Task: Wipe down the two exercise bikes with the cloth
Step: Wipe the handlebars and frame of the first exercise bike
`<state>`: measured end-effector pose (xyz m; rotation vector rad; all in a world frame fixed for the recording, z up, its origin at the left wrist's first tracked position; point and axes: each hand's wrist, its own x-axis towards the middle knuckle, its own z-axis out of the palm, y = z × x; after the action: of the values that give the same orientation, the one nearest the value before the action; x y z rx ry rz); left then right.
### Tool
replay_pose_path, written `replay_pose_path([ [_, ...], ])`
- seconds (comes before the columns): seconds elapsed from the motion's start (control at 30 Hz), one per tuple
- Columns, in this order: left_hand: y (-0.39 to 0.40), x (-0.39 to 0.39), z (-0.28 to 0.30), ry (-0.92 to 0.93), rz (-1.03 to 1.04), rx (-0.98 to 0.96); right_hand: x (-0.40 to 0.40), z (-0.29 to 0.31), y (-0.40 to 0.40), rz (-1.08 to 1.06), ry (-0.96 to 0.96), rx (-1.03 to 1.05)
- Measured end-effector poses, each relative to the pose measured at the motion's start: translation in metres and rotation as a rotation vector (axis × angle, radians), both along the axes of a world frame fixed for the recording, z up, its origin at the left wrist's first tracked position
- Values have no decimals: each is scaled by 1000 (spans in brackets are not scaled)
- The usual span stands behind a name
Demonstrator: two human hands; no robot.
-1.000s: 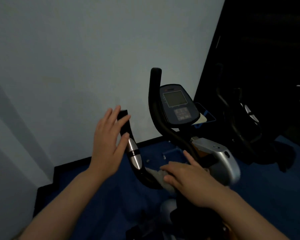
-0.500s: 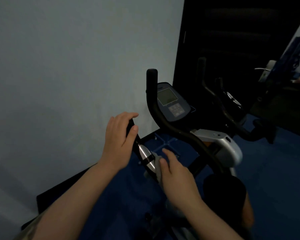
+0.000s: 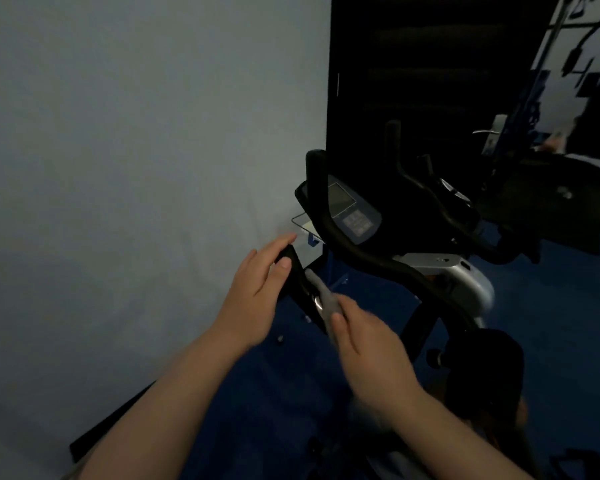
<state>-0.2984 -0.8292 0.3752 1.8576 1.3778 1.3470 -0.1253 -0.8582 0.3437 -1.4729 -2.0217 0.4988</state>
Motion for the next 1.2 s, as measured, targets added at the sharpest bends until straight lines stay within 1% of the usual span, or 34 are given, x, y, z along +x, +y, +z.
replay_pose_path([
  [0.07, 0, -2, 3, -108, -60, -32, 1, 5, 7, -41, 25, -94],
  [0.13, 1, -5, 4, -136, -88, -55, -16, 17, 25, -65, -1, -157],
  [0.2, 1, -7, 2, -152, -100, -55, -42, 29, 37, -77, 51, -139],
  [0.27, -1, -9, 0, -145, -71, -21, -55, 31, 37, -69, 126, -75],
  [0.33, -3, -10, -4, -112, -54, 13, -49, 22, 27, -40, 104, 28],
  [0.37, -3, -10, -5, -106, -57, 22, -41, 17, 22, -23, 73, 45],
  [0.43, -3, -10, -7, -118, -53, 23, -32, 17, 27, -29, 67, -48],
  [0.47, -2, -9, -8, -125, -49, 27, -34, 22, 35, -47, 115, -123],
  [0.53, -1, -8, -10, -141, -51, 38, -52, 39, 51, -92, 316, -229],
  [0.57, -1, -7, -12, -160, -57, 40, -65, 45, 54, -110, 417, -217],
  [0.6, -1, -6, -13, -184, -66, 42, -78, 49, 55, -125, 465, -166],
  [0.67, -1, -6, -16, -206, -78, 43, -85, 48, 49, -103, 415, -42],
  [0.73, 0, -9, -20, -167, -69, 36, -69, 37, 38, -41, 306, 7],
  [0.83, 2, -12, -23, -127, -58, 58, -36, 20, 38, -5, 48, -46],
  [0.87, 2, -11, -23, -131, -55, 64, -32, 20, 42, -1, 1, -81],
  [0.9, 2, -10, -23, -137, -48, 72, -33, 24, 47, -3, -7, -126],
  [0.97, 1, -7, -23, -145, -30, 88, -41, 31, 55, -20, 86, -209],
  [1.03, 1, -5, -23, -142, -13, 110, -48, 32, 56, -20, 169, -174],
  [1.07, 1, -4, -24, -139, -7, 123, -47, 29, 51, 7, 142, -106],
  [1.13, 2, -4, -26, -135, -2, 144, -36, 19, 32, 66, 10, 25],
  [1.17, 3, -4, -27, -134, 0, 150, -26, 12, 23, 85, -66, 72],
  [1.2, 3, -3, -29, -136, 5, 158, -14, 6, 14, 86, -143, 77],
])
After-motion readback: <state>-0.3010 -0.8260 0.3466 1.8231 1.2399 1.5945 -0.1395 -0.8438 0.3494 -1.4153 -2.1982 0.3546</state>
